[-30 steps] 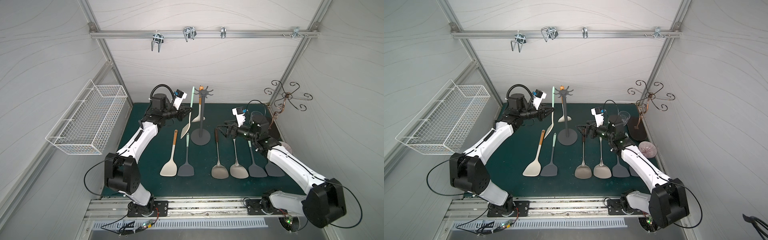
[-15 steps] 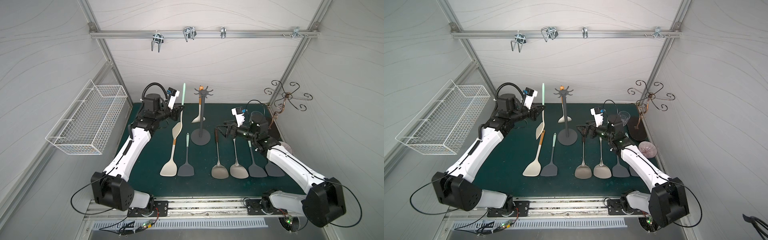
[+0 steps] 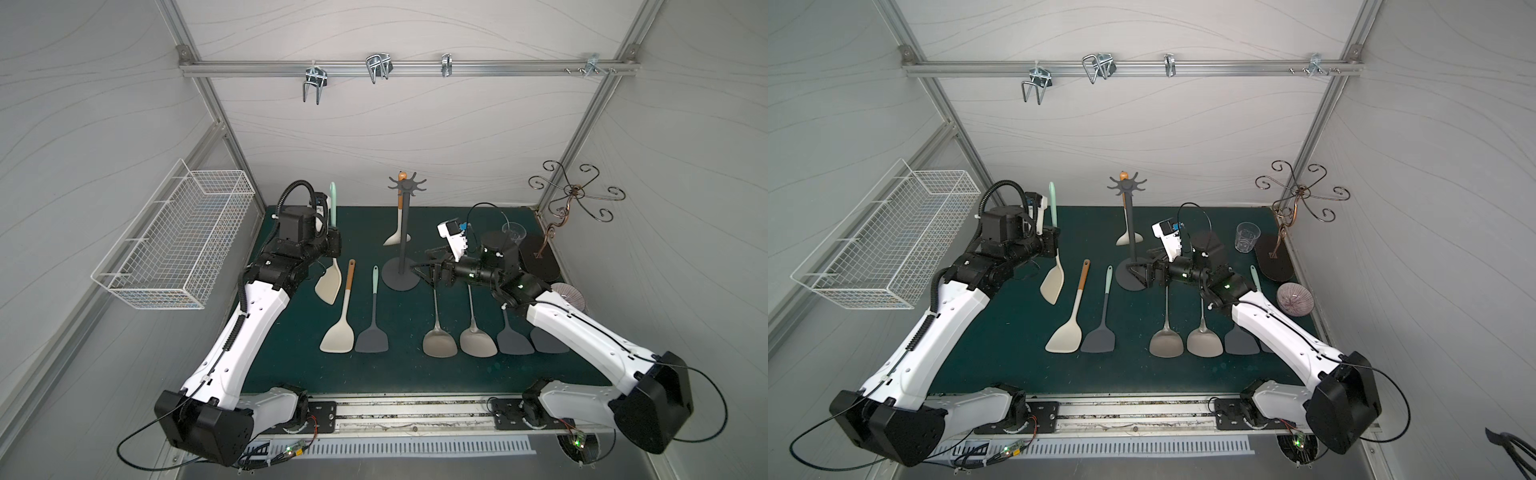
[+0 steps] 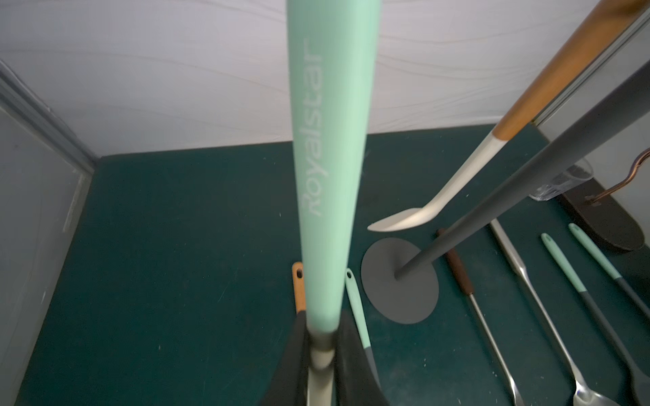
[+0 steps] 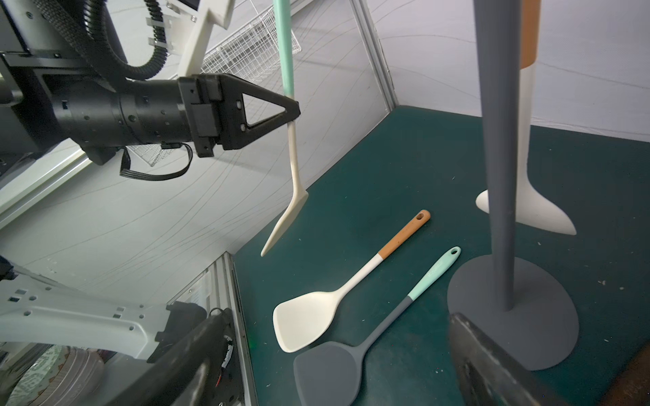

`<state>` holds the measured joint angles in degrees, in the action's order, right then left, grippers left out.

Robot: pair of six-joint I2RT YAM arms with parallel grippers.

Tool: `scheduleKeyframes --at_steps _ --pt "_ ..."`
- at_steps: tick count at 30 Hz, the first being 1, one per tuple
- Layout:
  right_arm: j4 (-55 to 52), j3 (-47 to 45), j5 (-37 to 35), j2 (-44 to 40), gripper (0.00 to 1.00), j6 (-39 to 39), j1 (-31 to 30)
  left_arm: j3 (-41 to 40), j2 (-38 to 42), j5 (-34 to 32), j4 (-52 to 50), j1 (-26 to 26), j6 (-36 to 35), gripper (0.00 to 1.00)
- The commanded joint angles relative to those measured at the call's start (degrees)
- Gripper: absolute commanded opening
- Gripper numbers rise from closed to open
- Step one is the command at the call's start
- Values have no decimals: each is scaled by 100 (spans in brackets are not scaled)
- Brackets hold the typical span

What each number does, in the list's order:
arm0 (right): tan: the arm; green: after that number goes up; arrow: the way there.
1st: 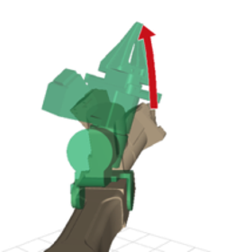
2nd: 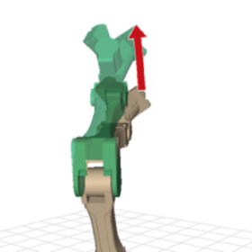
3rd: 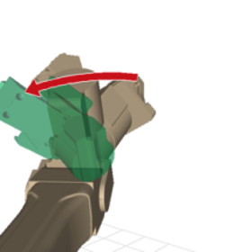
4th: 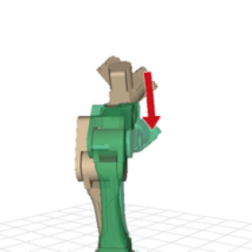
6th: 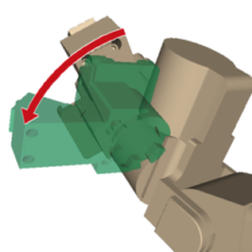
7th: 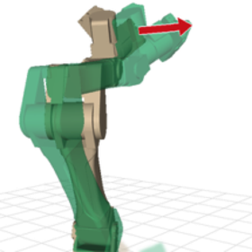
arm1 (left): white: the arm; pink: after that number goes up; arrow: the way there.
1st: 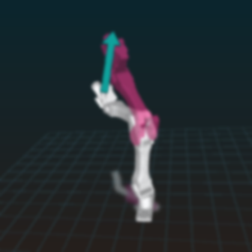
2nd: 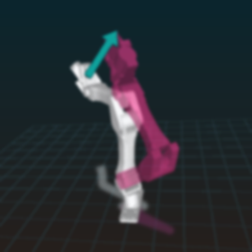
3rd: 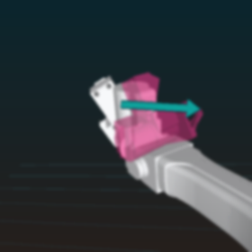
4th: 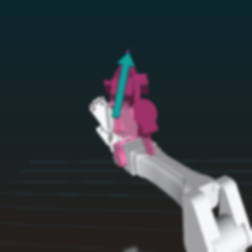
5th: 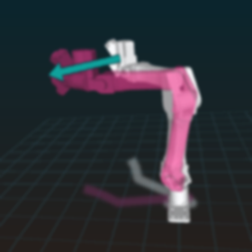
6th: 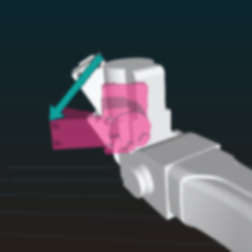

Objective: Take the spatula off the kitchen utensil rack
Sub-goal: Take off the spatula from the rack, then place the spatula at the center of the board.

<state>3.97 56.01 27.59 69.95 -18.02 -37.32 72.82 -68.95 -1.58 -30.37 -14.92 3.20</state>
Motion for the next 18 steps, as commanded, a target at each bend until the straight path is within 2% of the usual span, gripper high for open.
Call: scheduleKeyframes --at_steps 1,5,10,18 --pt "-286 71 -113 -144 99 24 -72 -61 58 -556 -116 -64 254 0" --pt "-386 -99 -119 -313 99 -43 -74 -320 -18 -1033 -217 -65 377 0" --pt "-437 -196 -218 -369 99 30 -77 -145 -536 -1577 -709 -56 468 0" --pt "-325 -547 -674 -304 99 160 19 171 -1483 -1842 -1533 150 665 0"
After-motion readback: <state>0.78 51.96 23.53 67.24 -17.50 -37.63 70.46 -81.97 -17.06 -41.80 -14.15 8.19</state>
